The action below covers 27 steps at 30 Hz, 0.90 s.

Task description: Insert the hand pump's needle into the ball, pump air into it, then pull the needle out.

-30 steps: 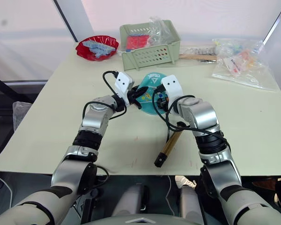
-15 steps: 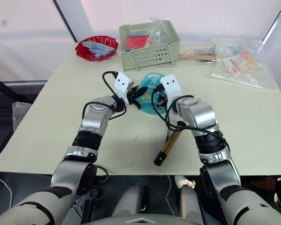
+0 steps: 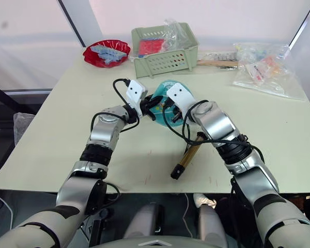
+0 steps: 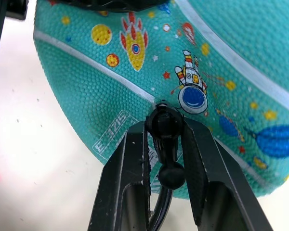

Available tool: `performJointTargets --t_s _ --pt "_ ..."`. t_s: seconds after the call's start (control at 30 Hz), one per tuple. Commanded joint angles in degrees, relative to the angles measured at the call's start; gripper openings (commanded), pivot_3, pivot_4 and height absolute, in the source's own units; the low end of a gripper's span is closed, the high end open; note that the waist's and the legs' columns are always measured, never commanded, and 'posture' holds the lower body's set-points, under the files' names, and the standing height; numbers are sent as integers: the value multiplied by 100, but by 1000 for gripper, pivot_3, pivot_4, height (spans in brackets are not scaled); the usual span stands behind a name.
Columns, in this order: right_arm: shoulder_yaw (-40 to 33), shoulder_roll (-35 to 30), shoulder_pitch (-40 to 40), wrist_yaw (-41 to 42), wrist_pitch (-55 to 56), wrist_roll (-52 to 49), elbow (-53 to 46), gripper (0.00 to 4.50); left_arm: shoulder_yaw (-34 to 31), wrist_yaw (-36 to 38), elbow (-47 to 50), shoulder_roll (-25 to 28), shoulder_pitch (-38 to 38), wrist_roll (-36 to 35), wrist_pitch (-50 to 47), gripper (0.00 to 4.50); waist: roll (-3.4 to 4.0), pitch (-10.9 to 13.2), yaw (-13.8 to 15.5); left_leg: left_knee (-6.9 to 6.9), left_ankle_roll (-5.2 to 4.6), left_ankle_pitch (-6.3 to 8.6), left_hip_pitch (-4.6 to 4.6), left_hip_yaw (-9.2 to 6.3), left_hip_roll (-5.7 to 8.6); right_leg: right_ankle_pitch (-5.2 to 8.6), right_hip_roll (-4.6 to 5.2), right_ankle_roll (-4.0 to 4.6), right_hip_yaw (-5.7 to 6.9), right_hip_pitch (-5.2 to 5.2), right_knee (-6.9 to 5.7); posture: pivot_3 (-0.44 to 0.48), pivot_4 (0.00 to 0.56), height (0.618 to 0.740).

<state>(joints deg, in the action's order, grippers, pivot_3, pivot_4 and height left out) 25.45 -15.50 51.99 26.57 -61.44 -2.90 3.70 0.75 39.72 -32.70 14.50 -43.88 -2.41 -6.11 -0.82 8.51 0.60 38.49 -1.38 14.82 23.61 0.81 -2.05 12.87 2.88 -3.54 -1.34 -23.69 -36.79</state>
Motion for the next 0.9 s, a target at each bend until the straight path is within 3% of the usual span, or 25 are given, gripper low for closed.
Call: performJointTargets --t_s 0.03,0.3,0.67,0.9 --pt "370 -46 160 285 101 136 280 403 365 156 -232 -134 161 111 -130 0 -1 -1 -6 0 0 0 -1 0 0 0 0 0 0 0 0 0 150 736" --pt "738 -13 427 736 152 376 905 403 363 174 -234 -141 154 99 -158 0 -4 -6 -20 0 0 0 -18 1 -1 0 -1 1 -2 15 -2 0 150 736" --pt "728 321 551 1010 583 729 1910 403 357 168 -188 -132 196 102 -177 0 -10 -15 -130 -3 0 0 -96 5 -3 2 -1 2 -7 85 -1 0 150 736" --pt "640 602 577 1046 1063 920 2693 403 331 145 -212 -103 210 98 -179 0 -11 -62 -154 -4 1 0 -100 4 -5 3 -2 4 -7 86 0 0 150 736"
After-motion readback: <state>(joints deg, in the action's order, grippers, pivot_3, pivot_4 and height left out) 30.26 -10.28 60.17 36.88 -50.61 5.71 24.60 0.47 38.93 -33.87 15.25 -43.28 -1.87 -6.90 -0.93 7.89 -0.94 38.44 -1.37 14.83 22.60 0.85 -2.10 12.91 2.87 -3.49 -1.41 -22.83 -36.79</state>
